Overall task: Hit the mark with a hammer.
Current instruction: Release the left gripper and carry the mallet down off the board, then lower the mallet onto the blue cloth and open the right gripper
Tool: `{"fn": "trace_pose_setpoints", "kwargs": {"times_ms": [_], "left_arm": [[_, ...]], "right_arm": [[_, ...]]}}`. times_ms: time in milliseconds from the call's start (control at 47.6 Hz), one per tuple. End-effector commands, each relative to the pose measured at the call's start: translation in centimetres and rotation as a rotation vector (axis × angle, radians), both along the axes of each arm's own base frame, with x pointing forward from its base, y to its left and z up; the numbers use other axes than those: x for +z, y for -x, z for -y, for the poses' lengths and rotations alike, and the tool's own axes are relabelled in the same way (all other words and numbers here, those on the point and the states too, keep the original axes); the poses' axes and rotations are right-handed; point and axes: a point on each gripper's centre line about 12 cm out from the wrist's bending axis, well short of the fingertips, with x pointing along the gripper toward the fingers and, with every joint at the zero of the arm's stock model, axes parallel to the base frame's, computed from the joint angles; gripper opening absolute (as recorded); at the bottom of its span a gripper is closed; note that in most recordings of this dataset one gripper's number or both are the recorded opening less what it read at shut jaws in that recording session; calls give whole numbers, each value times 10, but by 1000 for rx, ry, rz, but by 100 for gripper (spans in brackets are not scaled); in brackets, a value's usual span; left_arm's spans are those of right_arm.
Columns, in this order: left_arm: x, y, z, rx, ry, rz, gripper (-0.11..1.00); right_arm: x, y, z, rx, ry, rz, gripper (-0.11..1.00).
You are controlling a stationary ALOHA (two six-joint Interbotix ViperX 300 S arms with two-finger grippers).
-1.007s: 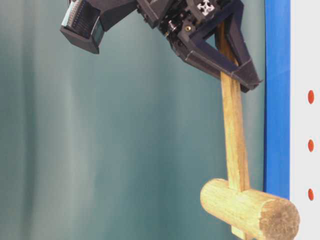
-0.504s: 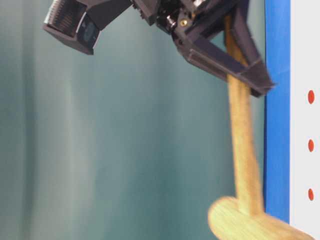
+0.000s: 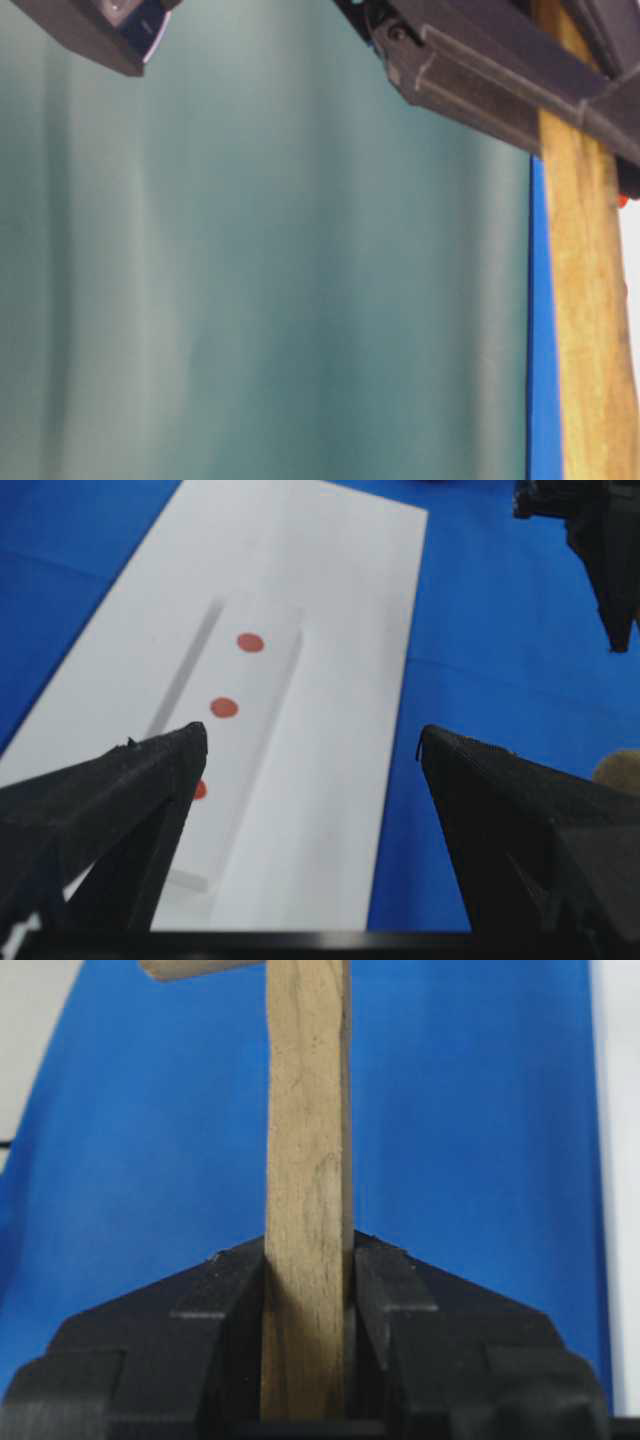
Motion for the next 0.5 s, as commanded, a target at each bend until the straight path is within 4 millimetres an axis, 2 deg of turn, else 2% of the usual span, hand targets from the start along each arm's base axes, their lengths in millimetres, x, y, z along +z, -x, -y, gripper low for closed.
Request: {"fn": "trace_pose_setpoints", "kwargs": {"times_ms": [0, 105, 336, 483], "left_arm": [[5, -2, -1, 0, -10, 19, 83], [5, -2, -1, 1, -10, 19, 83], [4, -1, -1, 2, -8, 19, 83], [4, -1, 0, 0, -8, 21, 83]], "right_arm": [[17, -8, -1, -23, -12, 62, 7], [10, -11, -2, -28, -4, 52, 7], [-26, -25, -9, -33, 10, -31, 7], [-47, -27, -9, -52, 12, -81, 7]]}}
